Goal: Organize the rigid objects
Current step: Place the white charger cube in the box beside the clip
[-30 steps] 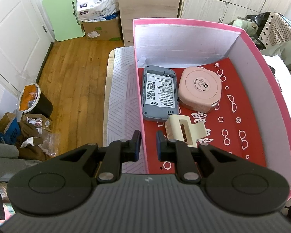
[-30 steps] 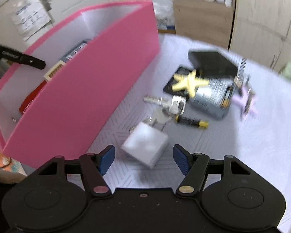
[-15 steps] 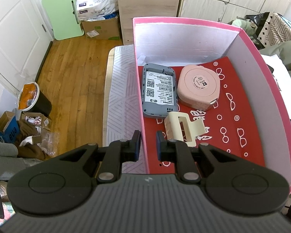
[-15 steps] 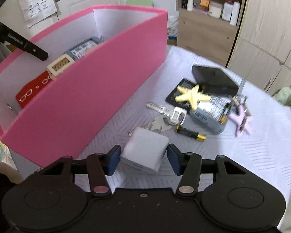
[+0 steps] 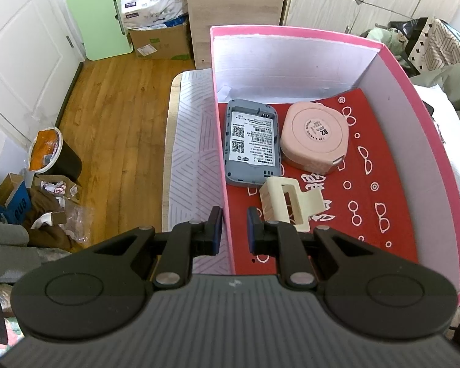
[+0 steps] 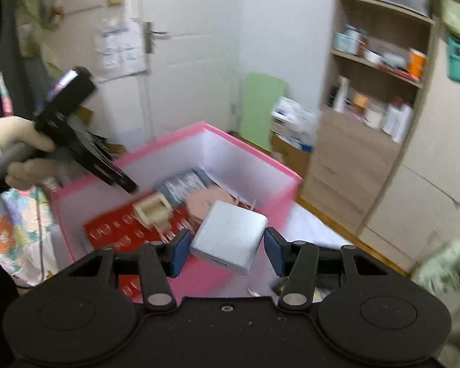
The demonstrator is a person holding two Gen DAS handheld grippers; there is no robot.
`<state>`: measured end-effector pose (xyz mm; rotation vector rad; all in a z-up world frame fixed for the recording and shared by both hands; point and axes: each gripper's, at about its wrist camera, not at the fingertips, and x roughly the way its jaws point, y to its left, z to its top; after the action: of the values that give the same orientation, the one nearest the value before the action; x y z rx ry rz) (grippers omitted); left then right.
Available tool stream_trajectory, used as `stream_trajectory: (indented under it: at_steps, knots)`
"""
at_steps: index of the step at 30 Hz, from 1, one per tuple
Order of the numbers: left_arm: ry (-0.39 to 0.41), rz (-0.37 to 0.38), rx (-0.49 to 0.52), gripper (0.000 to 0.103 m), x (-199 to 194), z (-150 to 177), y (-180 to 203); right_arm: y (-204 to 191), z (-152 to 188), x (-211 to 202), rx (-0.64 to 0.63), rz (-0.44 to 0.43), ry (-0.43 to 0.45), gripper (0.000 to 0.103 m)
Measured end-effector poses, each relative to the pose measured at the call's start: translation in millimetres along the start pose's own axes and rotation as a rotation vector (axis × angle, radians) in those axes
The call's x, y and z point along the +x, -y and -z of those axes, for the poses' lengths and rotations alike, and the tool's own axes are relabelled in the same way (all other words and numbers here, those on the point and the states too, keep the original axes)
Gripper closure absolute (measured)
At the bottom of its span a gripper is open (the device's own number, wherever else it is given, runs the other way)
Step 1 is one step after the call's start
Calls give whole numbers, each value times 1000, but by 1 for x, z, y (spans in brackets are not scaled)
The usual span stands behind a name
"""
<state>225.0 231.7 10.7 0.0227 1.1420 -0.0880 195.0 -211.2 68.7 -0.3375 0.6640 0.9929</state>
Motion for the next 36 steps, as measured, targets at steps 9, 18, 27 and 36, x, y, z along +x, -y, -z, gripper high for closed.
stream_trajectory:
  at_steps: [9, 18, 27, 36]
  knots:
    - [2, 14, -10, 89, 0, 0, -3, -16, -27, 100, -140, -140, -274, 46]
    - [5, 28, -9, 89, -1, 1, -7, -7, -35, 184, 72, -193, -603, 46]
    - [3, 33, -8, 89, -1, 1, -7, -10, -35, 208, 200, -191, -634, 45]
    - [3, 33, -11, 89, -1, 2, -7, -35, -37, 203, 76, -205, -582, 44]
